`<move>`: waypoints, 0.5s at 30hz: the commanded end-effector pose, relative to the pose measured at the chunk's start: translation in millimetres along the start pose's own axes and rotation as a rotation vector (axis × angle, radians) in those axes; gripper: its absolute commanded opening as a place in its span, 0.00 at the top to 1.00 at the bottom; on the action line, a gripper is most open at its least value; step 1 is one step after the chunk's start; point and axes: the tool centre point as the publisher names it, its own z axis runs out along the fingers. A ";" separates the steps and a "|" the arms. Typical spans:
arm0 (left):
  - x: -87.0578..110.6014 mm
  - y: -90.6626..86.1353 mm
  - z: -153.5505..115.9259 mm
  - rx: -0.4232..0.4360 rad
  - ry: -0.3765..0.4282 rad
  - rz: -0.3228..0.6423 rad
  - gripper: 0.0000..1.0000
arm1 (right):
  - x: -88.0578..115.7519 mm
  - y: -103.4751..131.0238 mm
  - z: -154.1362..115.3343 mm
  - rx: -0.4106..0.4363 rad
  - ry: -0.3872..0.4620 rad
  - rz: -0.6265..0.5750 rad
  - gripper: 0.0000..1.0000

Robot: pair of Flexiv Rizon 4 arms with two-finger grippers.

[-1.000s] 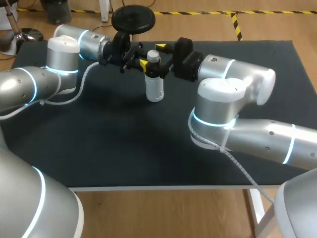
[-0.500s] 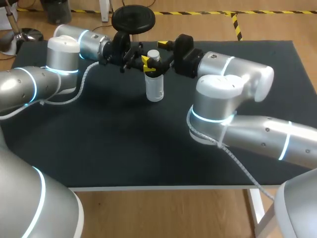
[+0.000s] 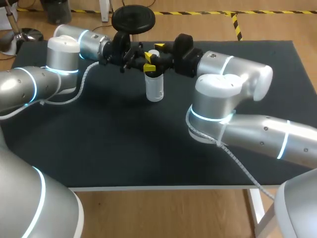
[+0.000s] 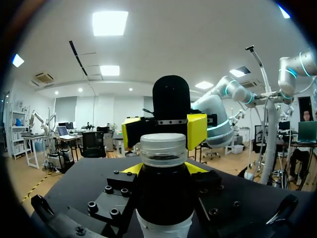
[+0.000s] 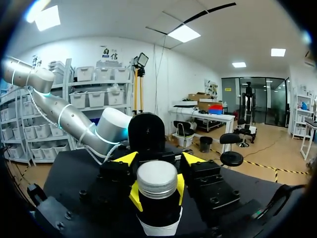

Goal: Unscrew the bottle cap

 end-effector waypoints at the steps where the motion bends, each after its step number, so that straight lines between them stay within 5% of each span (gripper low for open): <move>1: 2.4 -2.4 1.2 -0.004 -0.003 0.000 1.00 | -2.0 -2.6 3.1 0.000 0.001 0.002 1.00; 8: 2.4 -2.4 1.2 -0.004 -0.003 0.000 1.00 | -7.1 -4.4 2.8 -0.009 0.076 -0.002 1.00; 15: 2.4 -2.4 1.2 -0.004 -0.003 0.000 1.00 | -11.1 -8.9 3.3 -0.017 0.309 -0.012 1.00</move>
